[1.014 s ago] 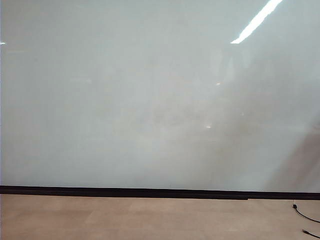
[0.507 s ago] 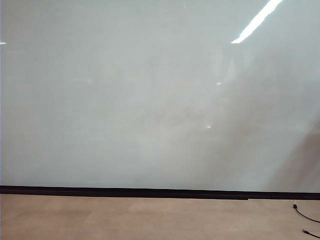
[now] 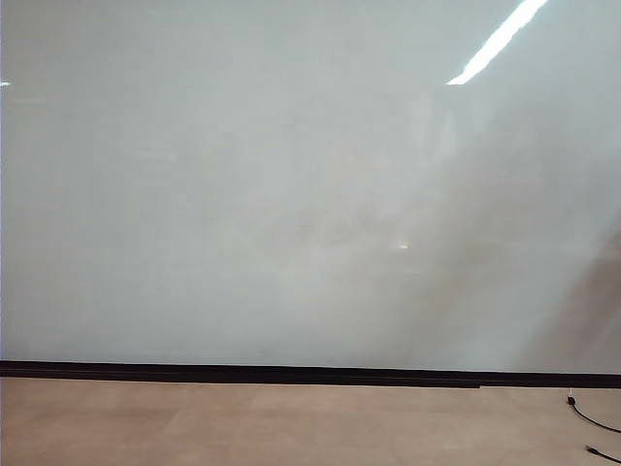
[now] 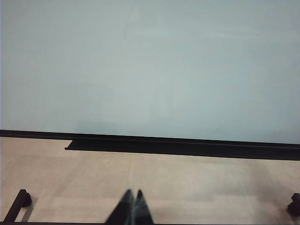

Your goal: Pick up the pen on the shelf to the right of the whiteboard and write the letter A.

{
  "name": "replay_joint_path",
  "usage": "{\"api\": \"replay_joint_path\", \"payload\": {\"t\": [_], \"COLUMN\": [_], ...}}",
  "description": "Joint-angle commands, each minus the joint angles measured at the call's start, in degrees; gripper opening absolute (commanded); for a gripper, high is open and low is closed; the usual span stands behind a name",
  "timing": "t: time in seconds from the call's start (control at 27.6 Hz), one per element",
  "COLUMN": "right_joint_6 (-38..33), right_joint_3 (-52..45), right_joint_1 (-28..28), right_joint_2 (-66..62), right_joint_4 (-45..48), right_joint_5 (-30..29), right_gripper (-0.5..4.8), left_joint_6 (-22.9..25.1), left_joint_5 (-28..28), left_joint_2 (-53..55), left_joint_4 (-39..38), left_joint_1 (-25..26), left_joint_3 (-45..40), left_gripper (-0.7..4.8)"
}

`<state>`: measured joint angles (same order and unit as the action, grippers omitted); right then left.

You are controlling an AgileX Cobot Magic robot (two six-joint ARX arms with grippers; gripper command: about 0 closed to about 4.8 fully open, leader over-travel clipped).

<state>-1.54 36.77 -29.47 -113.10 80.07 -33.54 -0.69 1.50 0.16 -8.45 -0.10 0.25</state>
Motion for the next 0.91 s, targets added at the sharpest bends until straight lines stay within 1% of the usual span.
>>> {"api": "replay_joint_path", "payload": {"t": [0.04, 0.14, 0.18, 0.4, 0.51, 0.76, 0.83, 0.91], "right_joint_6": [-0.15, 0.04, 0.07, 0.09, 0.13, 0.26, 0.26, 0.42], "right_joint_3": [-1.09, -1.25, -1.11, -1.03, -1.01, -0.90, -0.85, -0.68], "right_joint_1": [-0.13, -0.15, -0.15, -0.13, -0.15, -0.13, -0.13, -0.11], "right_joint_2": [0.22, 0.22, 0.22, 0.22, 0.22, 0.22, 0.22, 0.22], "right_joint_4": [0.77, 0.85, 0.96, 1.01, 1.03, 1.05, 1.09, 1.09], "right_joint_5": [0.26, 0.42, 0.46, 0.85, 1.77, 1.90, 1.81, 0.98], "right_gripper": [2.69, 2.69, 2.59, 2.38, 2.38, 2.35, 2.16, 2.14], "left_joint_6": [0.24, 0.24, 0.24, 0.24, 0.24, 0.24, 0.24, 0.24], "left_joint_5": [0.22, 0.22, 0.22, 0.22, 0.22, 0.22, 0.22, 0.22], "left_joint_2": [0.02, 0.02, 0.02, 0.02, 0.02, 0.02, 0.02, 0.02], "left_joint_4": [0.35, 0.35, 0.35, 0.35, 0.35, 0.35, 0.35, 0.35], "left_joint_1": [-0.02, -0.02, -0.02, -0.02, -0.02, -0.02, -0.02, -0.02], "left_joint_3": [0.13, 0.13, 0.13, 0.13, 0.13, 0.13, 0.13, 0.13], "left_gripper": [-0.04, -0.05, -0.04, -0.05, -0.04, -0.05, -0.05, -0.04]}}
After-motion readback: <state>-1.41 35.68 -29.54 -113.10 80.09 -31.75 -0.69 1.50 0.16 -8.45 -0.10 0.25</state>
